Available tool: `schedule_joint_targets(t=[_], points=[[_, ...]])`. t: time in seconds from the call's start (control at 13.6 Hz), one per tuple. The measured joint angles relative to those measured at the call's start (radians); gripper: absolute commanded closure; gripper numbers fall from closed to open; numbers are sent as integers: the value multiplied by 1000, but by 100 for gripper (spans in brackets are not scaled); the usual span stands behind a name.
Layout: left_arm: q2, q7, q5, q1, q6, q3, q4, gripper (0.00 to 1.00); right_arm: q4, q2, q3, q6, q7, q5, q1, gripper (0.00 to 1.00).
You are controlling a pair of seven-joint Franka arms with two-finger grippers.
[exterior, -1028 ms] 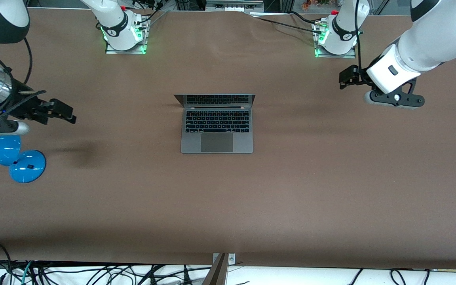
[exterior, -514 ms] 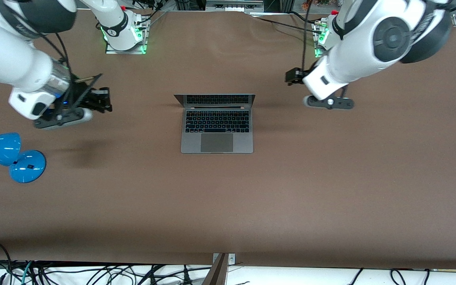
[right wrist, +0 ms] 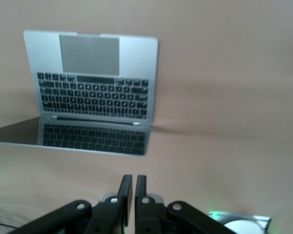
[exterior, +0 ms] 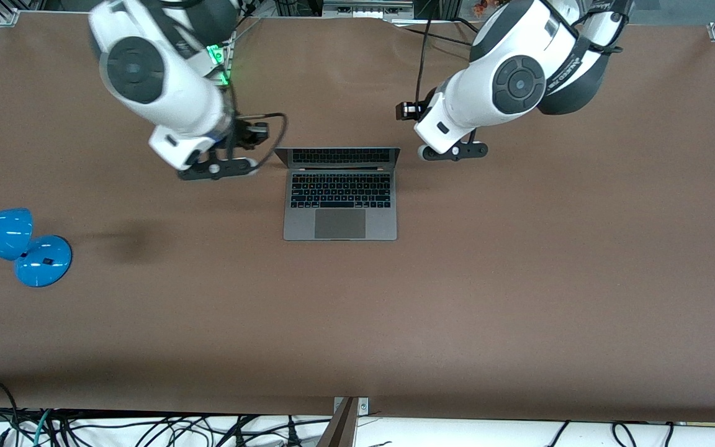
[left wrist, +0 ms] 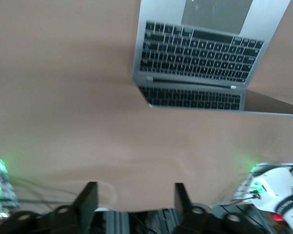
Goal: Close laptop with both arms from behind
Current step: 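Move both grippers toward the laptop lid's back edge, then lower both grippers behind the open laptop lid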
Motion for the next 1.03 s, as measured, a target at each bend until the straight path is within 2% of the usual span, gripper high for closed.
schedule_joint_targets(t=[0.22,0.66,0.95,1.03], points=[[21,-26,-58,-11,6,0,-11,100,0,48,-1,-1,24,67,26,91],[99,-34,-61,-11,101,0,-12,100,-2,153,-2,-40,23,140,33,90],[165,-54,-62,-11,180,1,-13,100,-2,213,-1,-66,23,149,69,91],[177,-58,-62,-11,195,1,-13,100,-2,219,-1,-68,23,149,76,96]])
